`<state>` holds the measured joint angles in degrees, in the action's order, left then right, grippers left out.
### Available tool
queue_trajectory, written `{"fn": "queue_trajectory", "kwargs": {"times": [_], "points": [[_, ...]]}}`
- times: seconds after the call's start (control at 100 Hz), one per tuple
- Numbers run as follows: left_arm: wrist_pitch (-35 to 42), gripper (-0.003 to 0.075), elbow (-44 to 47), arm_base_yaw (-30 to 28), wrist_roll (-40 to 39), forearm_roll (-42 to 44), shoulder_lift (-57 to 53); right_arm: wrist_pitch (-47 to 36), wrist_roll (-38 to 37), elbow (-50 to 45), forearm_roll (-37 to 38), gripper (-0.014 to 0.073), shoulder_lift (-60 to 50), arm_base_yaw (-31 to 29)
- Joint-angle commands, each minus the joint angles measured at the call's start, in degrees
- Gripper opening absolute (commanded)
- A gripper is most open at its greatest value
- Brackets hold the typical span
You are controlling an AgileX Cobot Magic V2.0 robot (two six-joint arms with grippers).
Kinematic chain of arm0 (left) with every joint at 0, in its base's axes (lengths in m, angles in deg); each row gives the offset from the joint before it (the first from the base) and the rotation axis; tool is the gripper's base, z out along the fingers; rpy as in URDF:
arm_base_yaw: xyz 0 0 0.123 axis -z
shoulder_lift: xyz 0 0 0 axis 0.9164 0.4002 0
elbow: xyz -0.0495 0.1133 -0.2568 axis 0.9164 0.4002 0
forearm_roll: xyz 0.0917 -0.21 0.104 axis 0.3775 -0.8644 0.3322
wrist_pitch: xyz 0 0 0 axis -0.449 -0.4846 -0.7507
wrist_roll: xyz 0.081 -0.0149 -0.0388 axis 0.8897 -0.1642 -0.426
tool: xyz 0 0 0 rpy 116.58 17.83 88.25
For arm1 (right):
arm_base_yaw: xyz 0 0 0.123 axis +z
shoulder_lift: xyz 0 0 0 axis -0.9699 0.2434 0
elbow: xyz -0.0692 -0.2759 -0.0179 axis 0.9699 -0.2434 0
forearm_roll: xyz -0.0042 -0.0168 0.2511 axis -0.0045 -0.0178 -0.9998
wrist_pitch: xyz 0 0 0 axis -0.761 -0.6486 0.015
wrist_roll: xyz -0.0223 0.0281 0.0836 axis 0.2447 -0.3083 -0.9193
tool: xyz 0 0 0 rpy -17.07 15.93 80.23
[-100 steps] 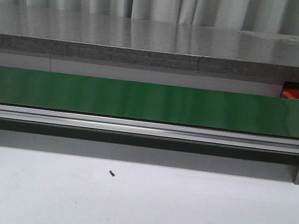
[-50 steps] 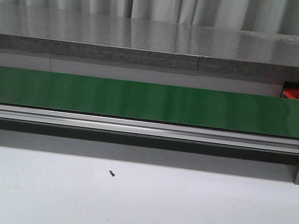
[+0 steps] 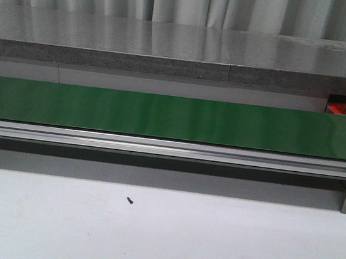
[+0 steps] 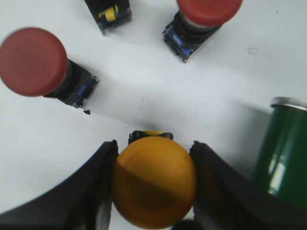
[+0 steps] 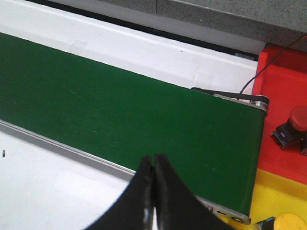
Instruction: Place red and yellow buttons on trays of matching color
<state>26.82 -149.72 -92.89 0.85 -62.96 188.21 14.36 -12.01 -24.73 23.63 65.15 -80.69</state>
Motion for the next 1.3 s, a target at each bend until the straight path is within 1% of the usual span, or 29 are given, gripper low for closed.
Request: {"fn": "queue_trajectory", "kwargs": {"times": [0.0,0.1,0.22,0.43,0.68,0.83,0.99,1.29], "points": [[0.17,0.0045,-1.85,-0.01,-0.46,-1.90,-8.23,-3.34,0.36,1.36,-1.81,-0.0067,-0.77,0.02],[-2.22,0.0040,-1.85,0.22,-0.46,-3.31,-12.16,-3.34,0.36,1.36,-1.81,-0.0067,-0.77,0.02],[-5.03,0.0040,-1.85,1.97,-0.09,-3.31,-16.01,-3.34,0.36,1.36,-1.81,-0.0067,-0.77,0.02],[-9.63,0.0040,-1.72,6.17,-0.09,-3.69,-17.52,-3.34,0.36,1.36,-1.81,-0.0067,-0.77,0.02],[-9.01,0.0040,0.06,11.80,-0.09,-5.16,-17.52,-3.34,0.36,1.36,-1.81,-0.0067,-0.77,0.02],[-7.93,0.0040,1.33,14.22,-0.09,-5.16,-17.41,-3.34,0.36,1.36,-1.81,-0.0067,-0.77,0.02],[-7.31,0.0040,3.56,15.28,-0.09,-5.16,-17.41,-3.34,0.36,1.36,-1.81,-0.0067,-0.77,0.02],[-5.03,0.0040,8.61,15.28,-0.09,-5.16,-17.41,-3.34,0.36,1.36,-1.81,-0.0067,-0.77,0.02]]}}
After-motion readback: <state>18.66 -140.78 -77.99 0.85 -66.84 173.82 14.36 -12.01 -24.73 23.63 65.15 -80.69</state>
